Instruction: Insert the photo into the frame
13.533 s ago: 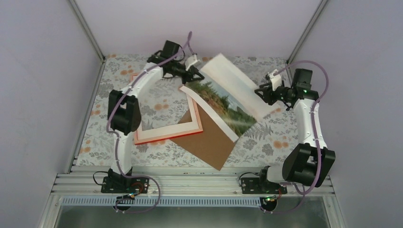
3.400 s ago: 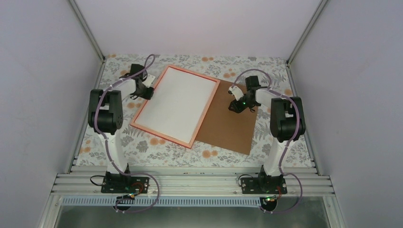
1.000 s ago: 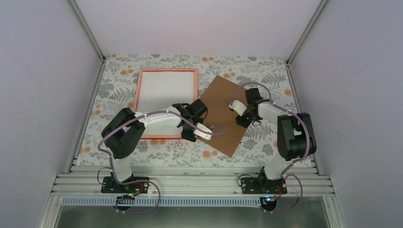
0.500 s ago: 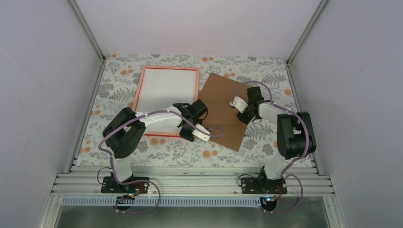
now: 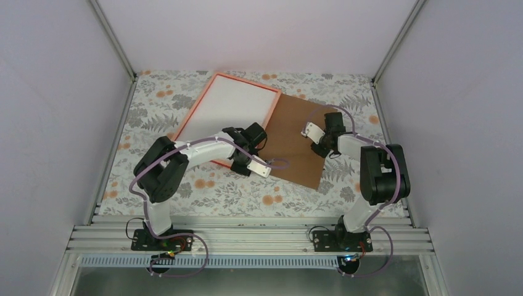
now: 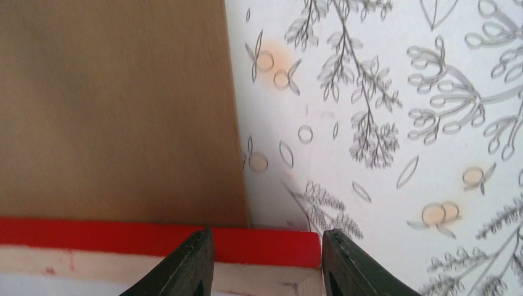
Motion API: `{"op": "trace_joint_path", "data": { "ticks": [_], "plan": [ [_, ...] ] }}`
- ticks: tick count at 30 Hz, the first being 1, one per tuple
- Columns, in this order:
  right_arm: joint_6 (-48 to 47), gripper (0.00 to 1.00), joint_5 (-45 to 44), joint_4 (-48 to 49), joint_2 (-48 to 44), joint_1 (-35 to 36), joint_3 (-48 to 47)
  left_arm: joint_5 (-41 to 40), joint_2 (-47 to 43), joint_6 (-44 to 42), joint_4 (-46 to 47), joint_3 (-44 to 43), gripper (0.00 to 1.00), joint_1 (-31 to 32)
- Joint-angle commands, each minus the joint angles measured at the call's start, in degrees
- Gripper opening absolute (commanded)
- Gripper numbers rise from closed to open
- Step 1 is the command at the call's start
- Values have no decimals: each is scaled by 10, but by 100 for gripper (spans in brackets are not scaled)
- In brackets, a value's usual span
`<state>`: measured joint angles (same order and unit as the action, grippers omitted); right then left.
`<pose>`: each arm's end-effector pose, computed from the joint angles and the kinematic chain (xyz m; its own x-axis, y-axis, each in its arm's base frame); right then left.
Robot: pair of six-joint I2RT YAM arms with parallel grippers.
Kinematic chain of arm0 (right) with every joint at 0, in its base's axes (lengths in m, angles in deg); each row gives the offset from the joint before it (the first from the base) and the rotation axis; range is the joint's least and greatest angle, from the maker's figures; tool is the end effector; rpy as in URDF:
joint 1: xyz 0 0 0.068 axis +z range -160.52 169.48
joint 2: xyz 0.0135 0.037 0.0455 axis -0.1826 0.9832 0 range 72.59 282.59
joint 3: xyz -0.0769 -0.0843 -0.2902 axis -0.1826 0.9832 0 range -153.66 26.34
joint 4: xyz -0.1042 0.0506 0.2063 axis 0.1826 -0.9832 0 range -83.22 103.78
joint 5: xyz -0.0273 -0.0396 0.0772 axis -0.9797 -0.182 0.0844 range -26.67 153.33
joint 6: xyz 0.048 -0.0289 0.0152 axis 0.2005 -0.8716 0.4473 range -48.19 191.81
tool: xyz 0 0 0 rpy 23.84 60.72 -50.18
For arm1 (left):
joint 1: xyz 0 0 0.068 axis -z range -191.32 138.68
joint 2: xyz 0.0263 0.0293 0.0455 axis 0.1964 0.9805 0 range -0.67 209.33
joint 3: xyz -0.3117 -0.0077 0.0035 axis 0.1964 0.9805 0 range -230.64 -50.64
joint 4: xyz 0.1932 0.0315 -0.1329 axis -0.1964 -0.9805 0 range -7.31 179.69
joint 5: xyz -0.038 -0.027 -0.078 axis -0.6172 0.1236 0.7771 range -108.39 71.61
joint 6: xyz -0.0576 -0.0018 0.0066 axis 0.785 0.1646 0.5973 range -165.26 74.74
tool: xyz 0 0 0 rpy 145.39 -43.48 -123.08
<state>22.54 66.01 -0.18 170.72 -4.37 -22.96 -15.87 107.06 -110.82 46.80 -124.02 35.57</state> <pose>0.3028 0.0345 0.1870 -0.4796 -0.8131 -0.3300 -0.7538 0.5743 -0.3194 0.2394 -0.2584 0.2169 0.3945 0.9096 -0.1305 0.9112 -0.3688 0.1835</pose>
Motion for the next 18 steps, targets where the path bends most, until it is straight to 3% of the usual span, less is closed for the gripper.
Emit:
{"op": "trace_joint_path", "data": {
  "ticks": [1,9,12,18],
  "plan": [
    [-42,33,-141,-113,72,-36,60,-13,-28,-5,-47,-6,45,-22],
    [-25,33,-104,-143,67,-37,34,98,-88,21,-7,22,47,-66],
    [-24,33,-103,-144,65,-36,37,99,-82,-1,8,39,47,-99],
    [-18,33,-102,-148,66,-37,36,104,-87,-32,25,78,45,-102]
  ]
}}
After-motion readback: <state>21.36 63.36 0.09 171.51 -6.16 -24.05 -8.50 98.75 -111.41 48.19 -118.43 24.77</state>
